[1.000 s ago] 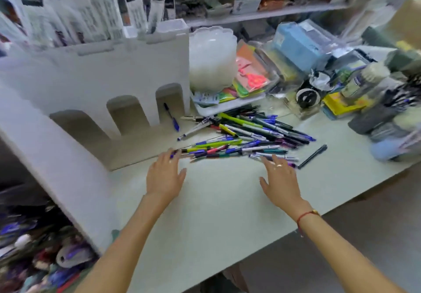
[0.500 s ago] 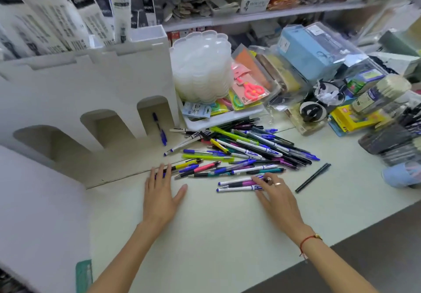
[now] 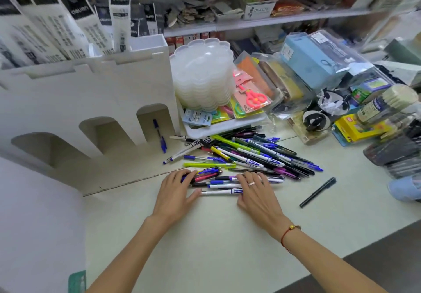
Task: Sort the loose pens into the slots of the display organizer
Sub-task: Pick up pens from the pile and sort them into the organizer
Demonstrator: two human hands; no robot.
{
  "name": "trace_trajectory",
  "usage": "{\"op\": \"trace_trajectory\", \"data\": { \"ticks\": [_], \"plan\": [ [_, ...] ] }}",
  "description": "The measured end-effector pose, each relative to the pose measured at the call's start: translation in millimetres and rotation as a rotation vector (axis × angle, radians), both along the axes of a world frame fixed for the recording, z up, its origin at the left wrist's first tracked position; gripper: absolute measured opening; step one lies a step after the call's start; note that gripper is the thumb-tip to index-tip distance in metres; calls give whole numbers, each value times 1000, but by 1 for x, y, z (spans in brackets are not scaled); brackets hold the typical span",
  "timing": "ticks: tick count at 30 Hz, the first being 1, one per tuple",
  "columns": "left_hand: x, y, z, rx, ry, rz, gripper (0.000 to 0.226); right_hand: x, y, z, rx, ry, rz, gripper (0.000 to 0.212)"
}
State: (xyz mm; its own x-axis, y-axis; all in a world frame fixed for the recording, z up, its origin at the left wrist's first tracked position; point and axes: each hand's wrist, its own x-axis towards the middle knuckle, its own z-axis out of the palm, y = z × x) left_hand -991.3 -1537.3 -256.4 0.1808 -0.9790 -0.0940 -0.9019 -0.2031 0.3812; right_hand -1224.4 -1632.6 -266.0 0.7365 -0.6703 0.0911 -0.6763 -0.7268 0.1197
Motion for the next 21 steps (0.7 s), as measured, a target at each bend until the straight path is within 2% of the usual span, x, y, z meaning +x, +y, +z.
{"op": "trace_trajectory", "data": {
  "ticks": [2, 4, 10, 13, 15, 21],
  "plan": [
    [0, -8, -1, -10, -51, -76, 56, 2, 1, 5, -2, 5, 1, 38],
    [-4, -18, 3, 1, -107, -137, 48, 5, 2, 9, 20, 20, -17, 35],
    [-3, -47, 29, 235, -235, -318, 46, 4, -2, 22, 14, 109, 36, 49],
    [-1, -47, 36, 331, -250, -311, 31, 7, 4, 30, 98, 113, -16, 53],
    [1, -43, 37, 351, -274, -312, 30, 10, 9, 37, 187, 171, -62, 53],
    [19, -18, 41, 438, -113, -223, 29, 9, 1, 59, 382, 223, -25, 41]
  ]
}}
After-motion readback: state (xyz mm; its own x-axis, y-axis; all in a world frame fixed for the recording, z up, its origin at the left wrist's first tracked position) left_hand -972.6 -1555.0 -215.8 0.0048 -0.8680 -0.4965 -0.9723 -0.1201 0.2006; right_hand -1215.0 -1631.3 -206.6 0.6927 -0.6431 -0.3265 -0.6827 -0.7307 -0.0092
